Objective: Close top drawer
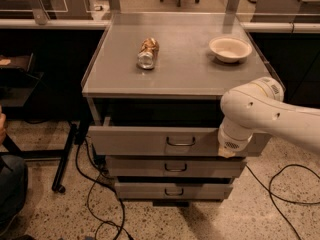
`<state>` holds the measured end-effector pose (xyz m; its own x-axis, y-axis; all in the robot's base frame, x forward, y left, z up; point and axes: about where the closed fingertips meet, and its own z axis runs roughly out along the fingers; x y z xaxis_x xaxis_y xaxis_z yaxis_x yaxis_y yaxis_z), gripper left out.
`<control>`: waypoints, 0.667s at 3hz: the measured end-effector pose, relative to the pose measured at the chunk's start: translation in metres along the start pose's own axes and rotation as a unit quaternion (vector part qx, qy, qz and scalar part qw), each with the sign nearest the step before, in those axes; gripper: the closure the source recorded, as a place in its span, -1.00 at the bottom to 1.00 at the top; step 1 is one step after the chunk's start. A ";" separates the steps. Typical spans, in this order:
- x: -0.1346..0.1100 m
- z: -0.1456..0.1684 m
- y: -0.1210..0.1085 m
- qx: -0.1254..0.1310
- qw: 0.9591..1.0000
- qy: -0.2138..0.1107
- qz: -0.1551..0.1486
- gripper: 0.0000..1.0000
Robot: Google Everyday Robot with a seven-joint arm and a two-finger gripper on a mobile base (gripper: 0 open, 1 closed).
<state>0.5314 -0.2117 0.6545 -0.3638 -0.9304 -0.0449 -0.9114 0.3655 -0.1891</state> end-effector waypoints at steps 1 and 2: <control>0.000 0.000 0.000 0.000 1.000 0.000 0.000 0.64; 0.000 0.000 0.000 0.000 1.000 0.000 0.000 0.16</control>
Offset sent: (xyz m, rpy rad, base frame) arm 0.0000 -0.0001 0.0000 -0.0002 -0.0001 -0.0002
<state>0.5314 -0.2117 0.6545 -0.3640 -0.9303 -0.0448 -0.9113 0.3657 -0.1893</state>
